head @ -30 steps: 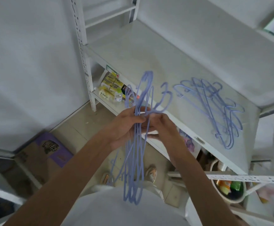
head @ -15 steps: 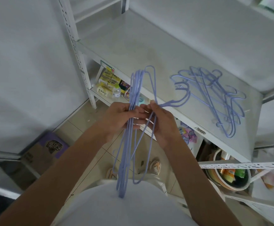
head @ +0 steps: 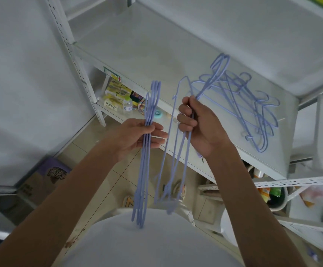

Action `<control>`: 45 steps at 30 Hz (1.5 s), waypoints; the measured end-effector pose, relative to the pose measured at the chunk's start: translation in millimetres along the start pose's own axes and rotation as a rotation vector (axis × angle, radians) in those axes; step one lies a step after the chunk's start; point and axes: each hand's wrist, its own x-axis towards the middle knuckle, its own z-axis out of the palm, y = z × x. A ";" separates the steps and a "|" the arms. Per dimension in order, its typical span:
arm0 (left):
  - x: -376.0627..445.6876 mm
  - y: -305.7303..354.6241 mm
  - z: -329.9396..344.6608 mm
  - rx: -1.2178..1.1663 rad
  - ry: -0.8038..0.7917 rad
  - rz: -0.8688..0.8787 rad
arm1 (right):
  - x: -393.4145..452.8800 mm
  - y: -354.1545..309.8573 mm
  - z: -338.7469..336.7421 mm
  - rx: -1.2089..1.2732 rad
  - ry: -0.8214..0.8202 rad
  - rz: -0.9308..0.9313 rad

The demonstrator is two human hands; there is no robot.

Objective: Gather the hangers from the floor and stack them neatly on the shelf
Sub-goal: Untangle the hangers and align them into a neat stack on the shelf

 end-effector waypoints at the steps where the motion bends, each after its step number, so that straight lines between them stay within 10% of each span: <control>1: 0.2 0.9 -0.3 -0.010 -0.004 -0.003 | -0.3 -0.2 -3.8 -0.017 0.007 0.015; 12: -2.9 -8.5 29.5 0.191 0.154 -0.057 | -6.9 59.5 -28.7 -0.795 0.317 0.021; 17: -0.5 -10.7 31.7 0.054 0.156 -0.056 | -10.9 66.3 -28.0 -0.877 0.197 -0.071; 22: 6.9 -16.3 44.2 0.088 0.184 -0.079 | -21.4 77.5 -19.7 -1.732 0.057 -0.194; 35: 12.2 -47.5 72.4 -0.012 -0.012 0.085 | -78.9 86.1 -25.3 -0.332 0.365 0.088; 40: 26.7 -33.2 77.3 -0.111 0.005 0.223 | -102.7 94.4 -28.2 -0.192 0.017 0.296; 45: 32.0 -16.1 71.1 -0.146 -0.316 0.024 | -113.2 92.7 -44.5 -0.274 -0.137 0.191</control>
